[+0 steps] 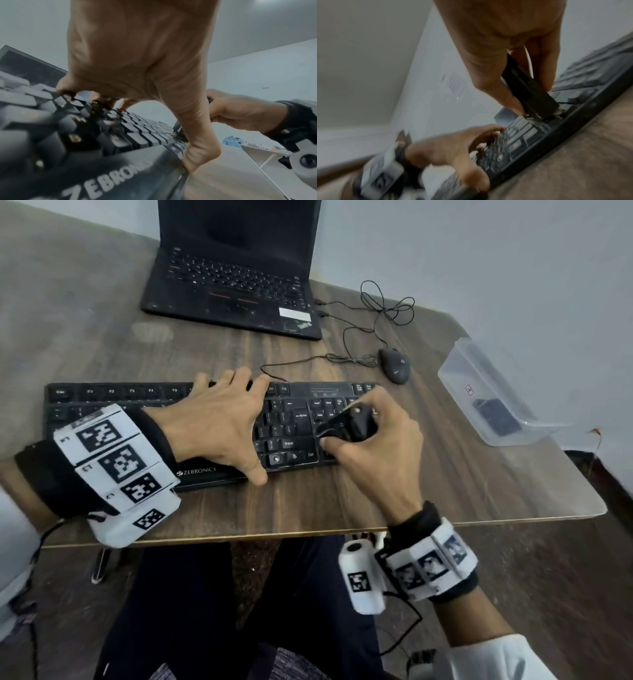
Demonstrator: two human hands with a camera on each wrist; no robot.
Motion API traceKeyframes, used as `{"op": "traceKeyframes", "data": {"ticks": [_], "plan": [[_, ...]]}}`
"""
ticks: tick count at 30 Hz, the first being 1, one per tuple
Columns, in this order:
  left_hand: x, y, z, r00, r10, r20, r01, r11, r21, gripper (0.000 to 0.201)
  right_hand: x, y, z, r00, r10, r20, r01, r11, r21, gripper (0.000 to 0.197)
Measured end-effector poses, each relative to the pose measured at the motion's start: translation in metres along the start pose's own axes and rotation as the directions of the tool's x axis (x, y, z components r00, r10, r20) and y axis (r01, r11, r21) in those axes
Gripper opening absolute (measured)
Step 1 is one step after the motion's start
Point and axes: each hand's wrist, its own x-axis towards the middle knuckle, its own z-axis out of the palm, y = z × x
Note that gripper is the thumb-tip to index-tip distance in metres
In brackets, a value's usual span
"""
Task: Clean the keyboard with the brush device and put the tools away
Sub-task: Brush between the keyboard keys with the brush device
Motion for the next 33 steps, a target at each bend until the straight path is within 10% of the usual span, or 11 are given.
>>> {"op": "traceKeyframes", "data": {"ticks": [20,33], "plan": [[0.003,0.002,0.001,1.000,-0.020,0.001,0.020,1.000,0.004,0.152,0.037,0.046,-0.036,0.985,0.130,-0.114,-0.136,0.990,-0.045,0.044],[0.003,0.004,-0.001,1.000,0.005,-0.023,-0.005,0.999,0.033,0.155,0.082,0.018,-0.018,0.995,0.095,0.034,-0.092,0.994,-0.065,0.043]]}}
